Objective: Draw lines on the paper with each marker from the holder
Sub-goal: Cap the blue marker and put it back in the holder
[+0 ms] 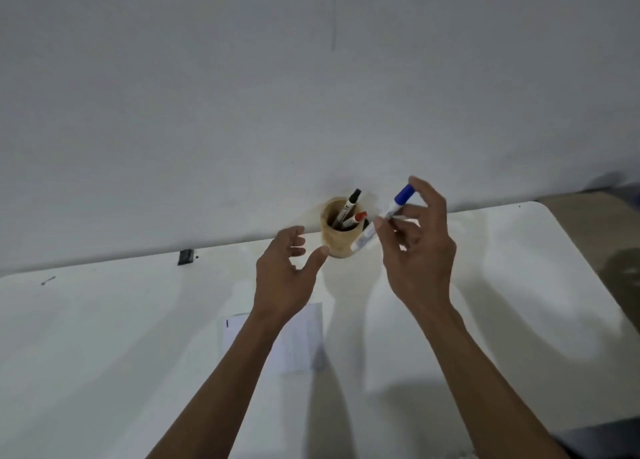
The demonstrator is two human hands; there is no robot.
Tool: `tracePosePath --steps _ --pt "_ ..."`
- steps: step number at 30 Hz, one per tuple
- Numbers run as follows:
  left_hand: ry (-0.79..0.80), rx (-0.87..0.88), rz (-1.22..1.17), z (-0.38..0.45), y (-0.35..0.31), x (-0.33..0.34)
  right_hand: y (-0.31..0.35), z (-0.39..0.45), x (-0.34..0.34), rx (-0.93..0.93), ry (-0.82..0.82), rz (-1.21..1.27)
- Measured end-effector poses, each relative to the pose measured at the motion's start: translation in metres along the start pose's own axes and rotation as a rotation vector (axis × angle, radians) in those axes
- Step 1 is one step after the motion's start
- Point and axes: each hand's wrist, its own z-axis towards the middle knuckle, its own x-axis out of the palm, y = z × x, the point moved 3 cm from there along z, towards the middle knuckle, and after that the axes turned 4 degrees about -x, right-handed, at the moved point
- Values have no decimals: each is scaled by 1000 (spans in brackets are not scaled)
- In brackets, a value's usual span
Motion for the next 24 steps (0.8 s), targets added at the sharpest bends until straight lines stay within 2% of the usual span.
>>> tracePosePath --steps 2,4,9,12,17,24 --pt "-2 -28 61 27 14 12 -17 21 24 44 -17 -16" --pt "22 -12 99 31 15 18 -15 25 30 -7 -36 -17" --pt "73 21 121 37 13 29 -16 25 48 -30 56 -83" --pt "73 106 106 35 7 33 -22 17 51 -58 119 -167" --pt "68 201 23 34 -3 33 -35 9 50 -241 88 -340" --pt "86 247 4 37 -7 32 -40 8 45 -204 109 -302"
